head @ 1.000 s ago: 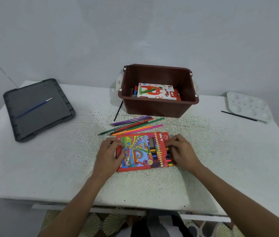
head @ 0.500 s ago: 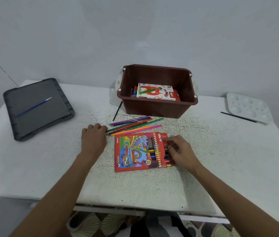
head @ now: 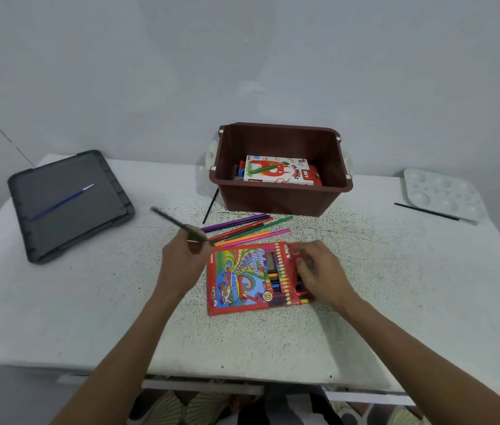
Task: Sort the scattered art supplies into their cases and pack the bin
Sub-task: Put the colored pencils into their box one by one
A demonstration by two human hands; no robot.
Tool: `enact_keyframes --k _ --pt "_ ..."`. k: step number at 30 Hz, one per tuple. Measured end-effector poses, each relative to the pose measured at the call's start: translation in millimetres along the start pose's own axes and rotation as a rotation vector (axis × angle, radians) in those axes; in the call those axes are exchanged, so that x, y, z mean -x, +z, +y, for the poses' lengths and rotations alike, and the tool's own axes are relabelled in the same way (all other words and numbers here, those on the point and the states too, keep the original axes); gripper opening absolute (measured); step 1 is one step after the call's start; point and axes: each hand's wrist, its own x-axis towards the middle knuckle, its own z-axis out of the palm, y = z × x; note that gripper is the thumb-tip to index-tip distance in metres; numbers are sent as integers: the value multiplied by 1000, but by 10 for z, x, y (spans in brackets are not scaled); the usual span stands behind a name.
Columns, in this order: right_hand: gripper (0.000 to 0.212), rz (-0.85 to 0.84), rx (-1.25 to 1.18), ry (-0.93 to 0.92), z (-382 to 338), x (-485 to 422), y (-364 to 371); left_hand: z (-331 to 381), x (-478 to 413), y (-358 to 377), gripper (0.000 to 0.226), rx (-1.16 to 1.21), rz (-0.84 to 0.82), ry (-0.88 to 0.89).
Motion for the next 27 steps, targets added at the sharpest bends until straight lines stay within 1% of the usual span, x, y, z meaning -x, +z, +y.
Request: enact_keyframes --k 1,3,7,11,16,19,20,21,23,24,27 --pt "25 37 5 -53 -55 2 21 35 32 26 9 117 -42 -51" --pt "24 59 7 -148 -198 15 68 86 101 78 12 303 -131 -117" --pt "25 44 65 -338 -413 37 211 158 280 203 14 453 -245 -130" --pt "23 64 104 -402 -439 47 314 170 378 303 15 516 -277 -112" --pt "19 83 175 -468 -409 76 298 120 401 318 13 529 -322 -96" --pt "31 42 243 -428 -216 107 175 56 403 231 13 571 -309 -146" --pt "31 34 269 -395 -97 114 99 25 390 192 13 550 -278 -164" --pt "28 38 304 -364 41 133 4 -28 374 162 13 465 -225 -150" --pt "16 76 397 -309 306 162 -219 -189 344 118 14 197 -113 -65" --pt "16 101 446 -273 414 177 -343 -284 347 106 15 92 -79 -23" --pt "18 158 579 -184 653 171 -687 -596 379 95 22 -121 -83 167"
